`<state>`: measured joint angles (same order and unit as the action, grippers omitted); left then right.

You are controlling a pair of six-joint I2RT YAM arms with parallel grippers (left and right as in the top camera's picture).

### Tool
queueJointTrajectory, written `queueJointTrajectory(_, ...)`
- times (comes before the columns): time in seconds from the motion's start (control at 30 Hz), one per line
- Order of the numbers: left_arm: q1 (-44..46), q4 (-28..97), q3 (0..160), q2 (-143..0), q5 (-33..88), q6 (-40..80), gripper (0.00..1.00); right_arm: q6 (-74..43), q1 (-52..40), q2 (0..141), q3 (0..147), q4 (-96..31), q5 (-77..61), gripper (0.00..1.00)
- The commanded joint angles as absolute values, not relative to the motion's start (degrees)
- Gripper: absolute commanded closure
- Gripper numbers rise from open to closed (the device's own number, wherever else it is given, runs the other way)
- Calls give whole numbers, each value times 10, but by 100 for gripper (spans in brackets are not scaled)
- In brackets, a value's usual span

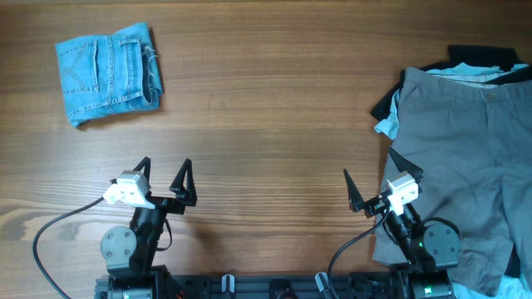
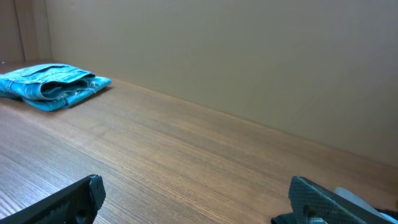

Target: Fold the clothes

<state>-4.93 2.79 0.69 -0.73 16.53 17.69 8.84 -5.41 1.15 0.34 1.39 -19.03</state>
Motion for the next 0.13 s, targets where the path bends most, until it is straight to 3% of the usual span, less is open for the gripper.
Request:
queueJointTrajectory(0.0, -46, 28, 3, -3, 164, 170, 0, 92, -52, 6, 3, 17, -188, 0)
queueJointTrajectory(0.1, -46, 28, 3, -3, 164, 170, 0, 92, -52, 6, 3, 17, -188, 0)
